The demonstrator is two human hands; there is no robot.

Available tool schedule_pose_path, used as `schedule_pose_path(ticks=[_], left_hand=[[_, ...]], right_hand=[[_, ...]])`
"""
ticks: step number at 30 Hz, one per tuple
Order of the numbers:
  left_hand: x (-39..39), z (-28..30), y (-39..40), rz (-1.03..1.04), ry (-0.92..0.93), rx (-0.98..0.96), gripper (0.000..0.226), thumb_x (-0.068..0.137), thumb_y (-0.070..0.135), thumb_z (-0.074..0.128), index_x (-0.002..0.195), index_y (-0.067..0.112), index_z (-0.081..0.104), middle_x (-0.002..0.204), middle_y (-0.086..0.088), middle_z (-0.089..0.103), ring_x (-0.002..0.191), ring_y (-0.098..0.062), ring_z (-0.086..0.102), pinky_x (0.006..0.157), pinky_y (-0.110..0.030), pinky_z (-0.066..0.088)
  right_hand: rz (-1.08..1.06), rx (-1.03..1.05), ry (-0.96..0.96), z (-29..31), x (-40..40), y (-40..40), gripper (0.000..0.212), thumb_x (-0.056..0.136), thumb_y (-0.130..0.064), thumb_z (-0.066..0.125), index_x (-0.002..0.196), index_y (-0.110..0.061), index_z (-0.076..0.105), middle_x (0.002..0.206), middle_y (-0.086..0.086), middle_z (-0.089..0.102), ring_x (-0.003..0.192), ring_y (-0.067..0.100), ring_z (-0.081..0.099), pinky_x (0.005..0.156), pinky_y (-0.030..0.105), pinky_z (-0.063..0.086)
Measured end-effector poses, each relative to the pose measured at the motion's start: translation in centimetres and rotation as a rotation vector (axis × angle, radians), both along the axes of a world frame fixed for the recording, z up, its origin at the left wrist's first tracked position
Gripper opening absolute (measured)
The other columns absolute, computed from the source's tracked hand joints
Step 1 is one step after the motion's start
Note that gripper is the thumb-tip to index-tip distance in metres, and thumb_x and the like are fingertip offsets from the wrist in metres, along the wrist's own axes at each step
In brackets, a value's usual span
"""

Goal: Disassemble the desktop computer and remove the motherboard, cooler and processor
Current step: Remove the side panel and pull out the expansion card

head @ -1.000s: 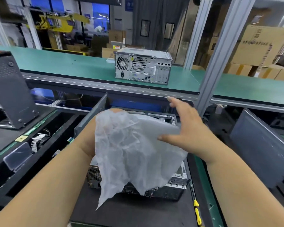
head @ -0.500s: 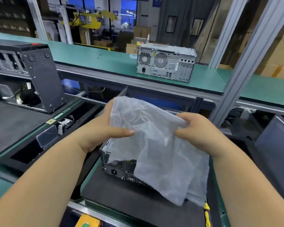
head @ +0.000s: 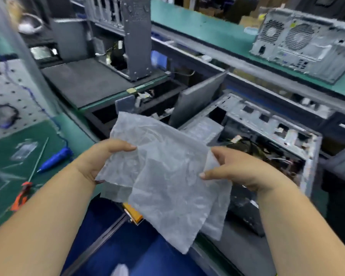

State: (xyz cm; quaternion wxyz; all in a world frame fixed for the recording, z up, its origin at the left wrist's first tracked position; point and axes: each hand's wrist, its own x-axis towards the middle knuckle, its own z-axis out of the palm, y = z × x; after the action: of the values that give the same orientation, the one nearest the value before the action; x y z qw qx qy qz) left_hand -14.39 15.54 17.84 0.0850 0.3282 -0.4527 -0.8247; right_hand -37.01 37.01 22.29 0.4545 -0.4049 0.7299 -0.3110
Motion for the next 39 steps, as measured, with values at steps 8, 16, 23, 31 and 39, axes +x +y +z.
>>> schedule_pose_path(ticks=[8, 16, 23, 31, 39], left_hand=[[11.4, -3.7, -3.1, 0.422, -0.257, -0.047, 0.012, 0.075, 0.009, 0.064, 0.085, 0.008, 0.070, 0.070, -0.009, 0.071, 0.055, -0.026, 0.068, 0.047, -0.029, 0.053], [23.2, -5.5, -7.5, 0.679, -0.350, 0.032, 0.013, 0.079, 0.010, 0.064, 0.067, 0.010, 0.066, 0.048, -0.005, 0.064, 0.035, -0.018, 0.060, 0.028, -0.020, 0.040], [33.4, -7.6, -11.8, 0.813, -0.383, 0.087, 0.037, 0.067, 0.027, 0.074, 0.099, 0.008, 0.071, 0.089, -0.013, 0.071, 0.081, -0.032, 0.070, 0.090, -0.042, 0.054], [43.1, -7.9, -15.7, 1.024, -0.403, -0.210, 0.042, 0.078, 0.018, 0.078, 0.117, 0.012, 0.065, 0.104, -0.007, 0.074, 0.089, -0.027, 0.072, 0.077, -0.042, 0.058], [48.2, -6.4, -18.5, 1.019, -1.414, -0.977, 0.085, 0.077, 0.041, 0.075, 0.144, 0.014, 0.029, 0.140, -0.017, 0.043, 0.125, -0.040, 0.043, 0.104, -0.053, 0.036]], right_hand=[[-0.336, -0.120, 0.144, -4.0, 5.9, -8.7, 0.008, 0.081, -0.013, 0.060, 0.079, -0.016, 0.067, 0.071, 0.012, 0.063, 0.057, 0.016, 0.054, 0.052, 0.025, 0.038], [-0.266, -0.045, -0.274, -8.1, 17.5, -19.8, 0.044, 0.083, -0.054, 0.053, 0.106, -0.022, 0.072, 0.102, 0.002, 0.075, 0.098, 0.025, 0.070, 0.087, 0.046, 0.051], [-0.040, 0.013, -0.034, -9.4, 26.6, -27.6, 0.072, 0.078, -0.053, 0.072, 0.139, -0.028, 0.043, 0.123, 0.004, 0.061, 0.100, 0.023, 0.065, 0.088, 0.043, 0.052], [0.123, -0.156, -0.038, -10.5, 36.8, -33.9, 0.055, 0.079, 0.000, 0.063, 0.115, -0.036, 0.041, 0.101, 0.002, 0.065, 0.079, 0.024, 0.067, 0.074, 0.045, 0.056], [0.171, -0.132, -0.270, -13.7, 45.5, -38.8, 0.051, 0.089, -0.004, 0.061, 0.133, -0.021, 0.043, 0.124, 0.009, 0.059, 0.102, 0.027, 0.065, 0.090, 0.046, 0.054]])
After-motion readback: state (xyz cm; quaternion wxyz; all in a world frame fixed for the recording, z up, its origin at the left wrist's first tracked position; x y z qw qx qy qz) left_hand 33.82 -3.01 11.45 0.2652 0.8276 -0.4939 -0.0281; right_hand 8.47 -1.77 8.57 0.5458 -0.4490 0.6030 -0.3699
